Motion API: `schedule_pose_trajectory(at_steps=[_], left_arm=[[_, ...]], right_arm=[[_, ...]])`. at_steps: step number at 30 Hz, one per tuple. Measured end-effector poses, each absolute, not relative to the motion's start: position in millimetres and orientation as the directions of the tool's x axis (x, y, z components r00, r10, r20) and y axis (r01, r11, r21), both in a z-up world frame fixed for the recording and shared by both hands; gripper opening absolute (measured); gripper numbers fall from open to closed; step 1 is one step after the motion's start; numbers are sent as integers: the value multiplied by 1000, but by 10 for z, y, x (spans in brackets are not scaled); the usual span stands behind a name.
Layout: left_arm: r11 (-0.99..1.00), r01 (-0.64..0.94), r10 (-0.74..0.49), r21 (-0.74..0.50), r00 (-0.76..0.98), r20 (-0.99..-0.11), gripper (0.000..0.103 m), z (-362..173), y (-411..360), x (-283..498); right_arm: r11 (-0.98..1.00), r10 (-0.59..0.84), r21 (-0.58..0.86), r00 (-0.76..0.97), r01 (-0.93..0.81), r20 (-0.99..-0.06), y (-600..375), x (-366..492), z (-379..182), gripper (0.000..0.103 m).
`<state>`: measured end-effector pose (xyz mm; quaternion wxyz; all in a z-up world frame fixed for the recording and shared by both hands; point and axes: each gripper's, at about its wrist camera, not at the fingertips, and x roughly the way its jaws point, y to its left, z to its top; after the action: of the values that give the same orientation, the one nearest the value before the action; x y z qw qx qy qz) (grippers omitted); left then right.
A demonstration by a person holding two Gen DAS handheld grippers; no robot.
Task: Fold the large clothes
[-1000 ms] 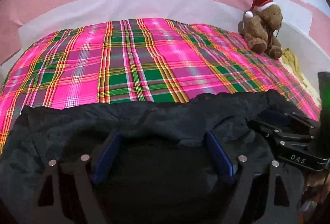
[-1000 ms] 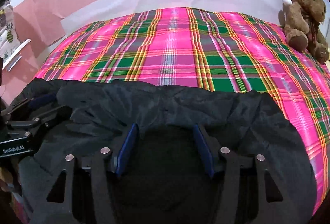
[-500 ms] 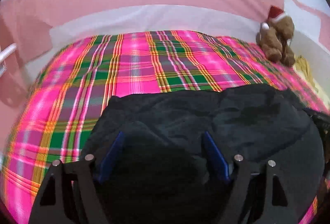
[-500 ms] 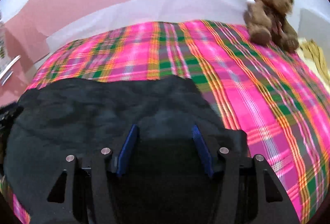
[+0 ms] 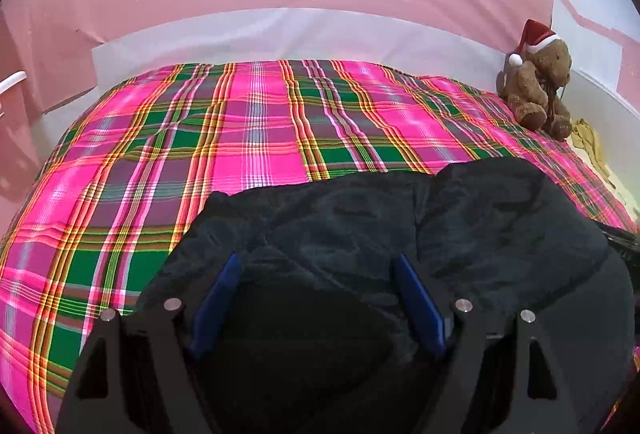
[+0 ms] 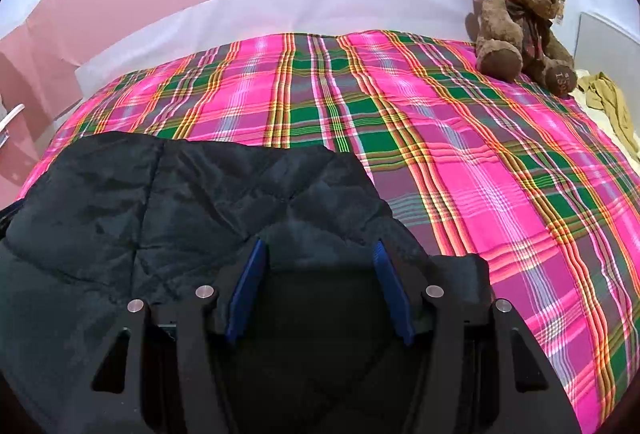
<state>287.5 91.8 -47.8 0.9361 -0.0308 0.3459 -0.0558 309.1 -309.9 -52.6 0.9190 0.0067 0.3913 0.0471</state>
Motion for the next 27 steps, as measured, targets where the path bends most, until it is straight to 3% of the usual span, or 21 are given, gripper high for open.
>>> schedule_pose_trajectory(at_steps=[10,19,24,27], left_arm=[[991,77,-131,-111,732,-669,82,-496,926,2948],[992,100,-126,-76,735,-667,81,-118,1037,3017],[993,53,-117,-110,662,-741,81,-433,1119,3370],[992,45,-120,-121,666,-737,81,-543,1087,3404]], right_arm=[[996,85,46,677,-75,-731,-3083,3132,-536,56],[993,119,85,671,-83,-732,-3182,3183,-116,56],[995,98,63,588,-80,-803,-3117,3591,-310,56],[992,125,99,530,-77,-839,-3123,3729,-532,56]])
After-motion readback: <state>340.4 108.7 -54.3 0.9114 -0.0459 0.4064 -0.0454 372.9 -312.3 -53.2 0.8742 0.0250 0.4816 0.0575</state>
